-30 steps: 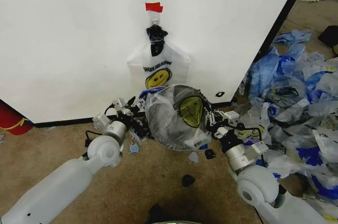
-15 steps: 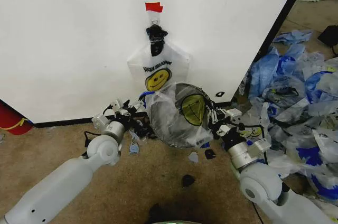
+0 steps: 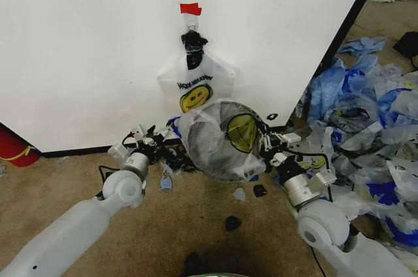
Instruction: Pick up the garbage bag from the wall and place it over the trash bin.
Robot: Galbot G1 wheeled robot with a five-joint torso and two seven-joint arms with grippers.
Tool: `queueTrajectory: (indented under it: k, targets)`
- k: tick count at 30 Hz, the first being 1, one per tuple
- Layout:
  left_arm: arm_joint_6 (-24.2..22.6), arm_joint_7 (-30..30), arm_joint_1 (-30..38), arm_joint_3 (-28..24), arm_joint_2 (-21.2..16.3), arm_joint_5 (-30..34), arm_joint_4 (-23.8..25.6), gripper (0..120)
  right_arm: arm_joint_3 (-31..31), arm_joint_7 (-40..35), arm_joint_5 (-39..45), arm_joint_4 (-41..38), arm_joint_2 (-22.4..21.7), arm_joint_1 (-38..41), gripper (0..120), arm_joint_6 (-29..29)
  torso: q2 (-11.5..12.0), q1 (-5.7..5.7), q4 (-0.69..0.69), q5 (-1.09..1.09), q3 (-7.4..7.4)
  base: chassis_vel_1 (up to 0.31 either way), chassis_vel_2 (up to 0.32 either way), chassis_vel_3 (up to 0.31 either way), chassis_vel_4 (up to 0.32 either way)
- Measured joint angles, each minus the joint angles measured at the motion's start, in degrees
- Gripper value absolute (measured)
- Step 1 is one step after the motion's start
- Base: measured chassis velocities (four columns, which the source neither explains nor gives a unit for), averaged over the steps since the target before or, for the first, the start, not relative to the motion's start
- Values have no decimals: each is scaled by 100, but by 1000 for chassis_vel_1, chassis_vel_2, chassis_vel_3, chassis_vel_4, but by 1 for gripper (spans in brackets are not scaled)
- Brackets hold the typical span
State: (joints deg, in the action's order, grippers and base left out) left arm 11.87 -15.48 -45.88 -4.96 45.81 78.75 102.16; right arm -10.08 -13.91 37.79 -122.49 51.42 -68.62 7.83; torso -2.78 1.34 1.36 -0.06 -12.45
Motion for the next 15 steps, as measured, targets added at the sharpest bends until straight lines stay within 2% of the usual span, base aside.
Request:
queueTrajectory:
  k: [3,7,15]
  targets:
    - [-197,547,-87,165,-28,673,272,100,-19,-8,-24,13,-6,-32,0,1,0,0,0,2,0,0,0,0,0]
    - [-311,755,-176,183,-47,815,399,100,-20,-5,-29,42,-12,-21,0,0,0,0,-1,1,0,0,0,0,0]
    - [-592,1020,-222,173,-83,822,342,100,-15,-8,-39,66,-30,-3,0,-16,0,0,-1,0,0,0,0,0,0]
